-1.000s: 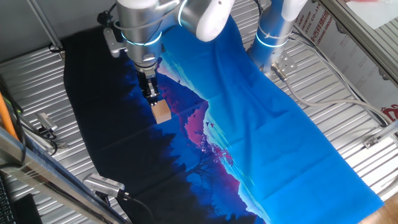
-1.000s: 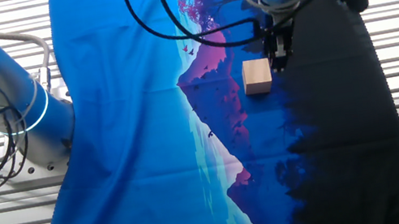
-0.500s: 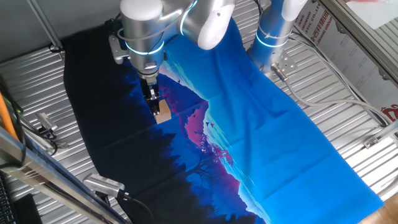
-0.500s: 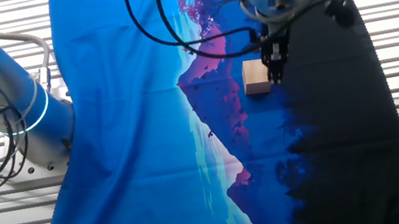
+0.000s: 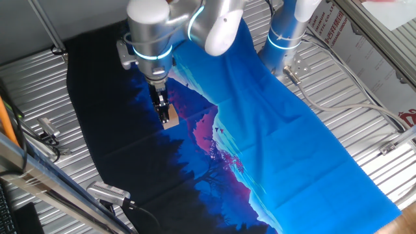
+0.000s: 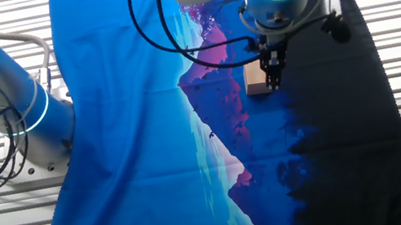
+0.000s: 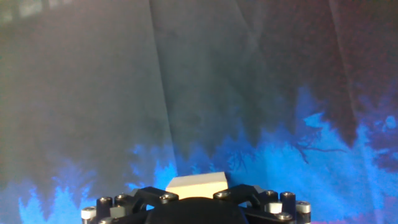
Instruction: Pick up one small block
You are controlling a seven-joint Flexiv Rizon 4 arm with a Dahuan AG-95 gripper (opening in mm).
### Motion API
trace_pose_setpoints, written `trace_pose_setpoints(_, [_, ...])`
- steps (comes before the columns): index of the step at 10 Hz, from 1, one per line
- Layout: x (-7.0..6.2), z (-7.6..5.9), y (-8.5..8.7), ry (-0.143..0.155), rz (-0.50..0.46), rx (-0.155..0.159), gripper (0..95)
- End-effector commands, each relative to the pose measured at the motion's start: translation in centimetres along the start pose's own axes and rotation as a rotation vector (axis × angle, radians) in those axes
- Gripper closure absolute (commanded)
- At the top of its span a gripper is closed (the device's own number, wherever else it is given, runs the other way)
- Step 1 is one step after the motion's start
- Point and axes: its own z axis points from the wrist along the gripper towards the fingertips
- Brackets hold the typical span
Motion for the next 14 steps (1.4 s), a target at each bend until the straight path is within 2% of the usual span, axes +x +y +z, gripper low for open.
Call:
trace_pose_setpoints(1, [0.4, 0.5, -0.1, -0.004, 0.004, 0.008, 0.0])
trace_pose_setpoints(6, [1.0, 2.0, 0.1, -0.003, 0.014, 0.0, 0.0])
trace_pose_setpoints(8, [1.1, 2.2, 0.1, -0.001, 0.011, 0.003, 38.0])
trace_pose_setpoints(9, [1.1, 2.2, 0.1, 0.003, 0.015, 0.004, 95.0])
trace_pose_setpoints(14, [1.1, 2.2, 0.1, 0.017, 0.005, 0.013, 95.0])
